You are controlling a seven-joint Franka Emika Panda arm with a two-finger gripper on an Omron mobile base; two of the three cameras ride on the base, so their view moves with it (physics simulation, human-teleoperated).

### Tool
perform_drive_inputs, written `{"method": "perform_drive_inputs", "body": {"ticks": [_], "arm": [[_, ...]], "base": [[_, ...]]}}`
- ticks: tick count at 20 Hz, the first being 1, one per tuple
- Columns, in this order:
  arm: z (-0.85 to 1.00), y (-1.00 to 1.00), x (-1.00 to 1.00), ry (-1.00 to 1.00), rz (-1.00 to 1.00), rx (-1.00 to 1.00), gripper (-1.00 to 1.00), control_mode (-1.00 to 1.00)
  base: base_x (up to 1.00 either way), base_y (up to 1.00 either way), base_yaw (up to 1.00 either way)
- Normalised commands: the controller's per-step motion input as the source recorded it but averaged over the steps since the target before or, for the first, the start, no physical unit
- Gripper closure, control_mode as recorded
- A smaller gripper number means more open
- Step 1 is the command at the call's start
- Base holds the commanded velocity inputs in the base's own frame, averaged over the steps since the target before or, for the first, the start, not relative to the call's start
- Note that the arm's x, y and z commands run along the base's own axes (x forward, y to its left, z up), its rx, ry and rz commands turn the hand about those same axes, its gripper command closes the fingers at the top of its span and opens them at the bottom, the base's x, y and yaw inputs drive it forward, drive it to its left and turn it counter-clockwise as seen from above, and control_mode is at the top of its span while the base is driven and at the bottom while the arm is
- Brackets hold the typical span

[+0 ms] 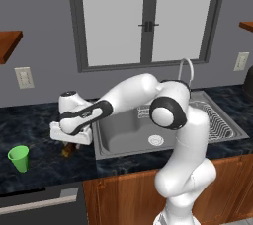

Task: Remove the cucumber and sweet potato from the sink. Then move the bowl and cup from the counter to the sink for washing.

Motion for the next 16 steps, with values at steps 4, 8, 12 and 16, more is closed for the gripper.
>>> {"method": "perform_drive_inputs", "body": {"ticks": [4,8,12,16], "arm": [[-0.15,0.1,0.0,0.0,0.0,0.0,1.0,-1.0],[-0.16,0.11,0.02,0.0,-0.02,0.0,1.0,-1.0],[-0.14,0.07,0.03,0.0,-0.01,0.0,1.0,-1.0],[-0.11,0.12,0.0,0.0,0.0,0.0,1.0,-1.0]], "base": [[0.0,0.0,0.0],[0.0,0.0,0.0],[0.0,0.0,0.0],[0.0,0.0,0.0]]}}
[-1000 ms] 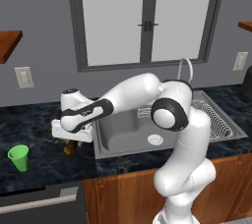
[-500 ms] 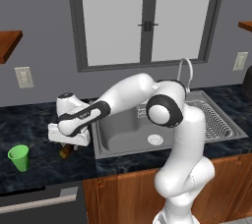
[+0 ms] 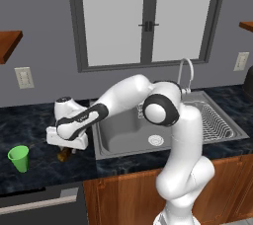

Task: Remove the cucumber and sweet potato from the sink. Then move the bowl and cup from the counter to the sink for washing.

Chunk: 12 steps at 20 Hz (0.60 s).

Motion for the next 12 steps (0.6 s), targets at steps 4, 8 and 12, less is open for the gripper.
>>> {"method": "perform_drive_inputs", "body": {"ticks": [4,8,12], "arm": [[-0.08,0.14,0.0,0.0,-0.01,0.0,1.0,-1.0],[-0.1,0.12,0.0,0.0,-0.02,0.0,1.0,-1.0],[-0.14,0.06,0.0,0.0,-0.02,0.0,1.0,-1.0]], "base": [[0.0,0.0,0.0],[0.0,0.0,0.0],[0.0,0.0,0.0]]}}
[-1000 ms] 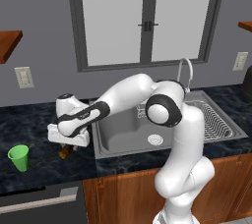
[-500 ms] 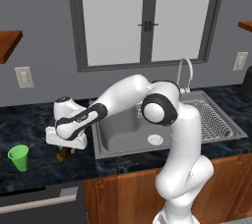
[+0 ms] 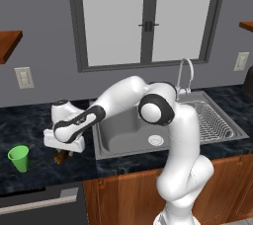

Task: Remove the cucumber and sweet potato from the sink. Then move the bowl and cup from the counter to the sink for washing.

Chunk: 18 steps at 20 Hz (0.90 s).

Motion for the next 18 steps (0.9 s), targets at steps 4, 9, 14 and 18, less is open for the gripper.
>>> {"method": "perform_drive_inputs", "body": {"ticks": [4,9,14,18], "arm": [[-0.16,0.05,0.0,0.0,-0.02,0.0,1.0,-1.0],[-0.15,0.12,0.0,0.0,-0.02,0.0,1.0,-1.0],[-0.06,0.06,0.0,0.0,0.0,-0.01,-1.0,-1.0],[0.0,0.02,-0.03,-0.02,0.0,-0.02,-1.0,-1.0]], "base": [[0.0,0.0,0.0],[0.0,0.0,0.0],[0.0,0.0,0.0],[0.0,0.0,0.0]]}}
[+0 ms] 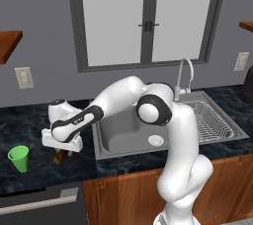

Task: Remove the cucumber and sweet potato from the sink. Then move the bowl and cup from the counter to the sink for washing.

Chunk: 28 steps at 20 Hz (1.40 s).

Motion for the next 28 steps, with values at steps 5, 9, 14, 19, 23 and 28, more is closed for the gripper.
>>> {"method": "perform_drive_inputs", "body": {"ticks": [5,9,14,19,23,28], "arm": [[0.07,0.01,-0.06,-0.02,0.0,-0.03,-1.0,-1.0],[0.11,0.0,-0.1,-0.01,0.0,-0.03,-1.0,-1.0],[0.18,0.0,-0.12,-0.02,0.0,0.0,-1.0,-1.0],[0.28,0.0,-0.12,-0.08,0.0,0.0,-1.0,-1.0],[0.28,-0.05,-0.17,-0.13,0.04,0.0,-1.0,-1.0],[0.28,-0.08,-0.19,-0.15,0.06,0.0,-1.0,-1.0]], "base": [[0.0,0.0,0.0],[0.0,0.0,0.0],[0.0,0.0,0.0],[0.0,0.0,0.0],[0.0,0.0,0.0],[0.0,0.0,0.0]]}}
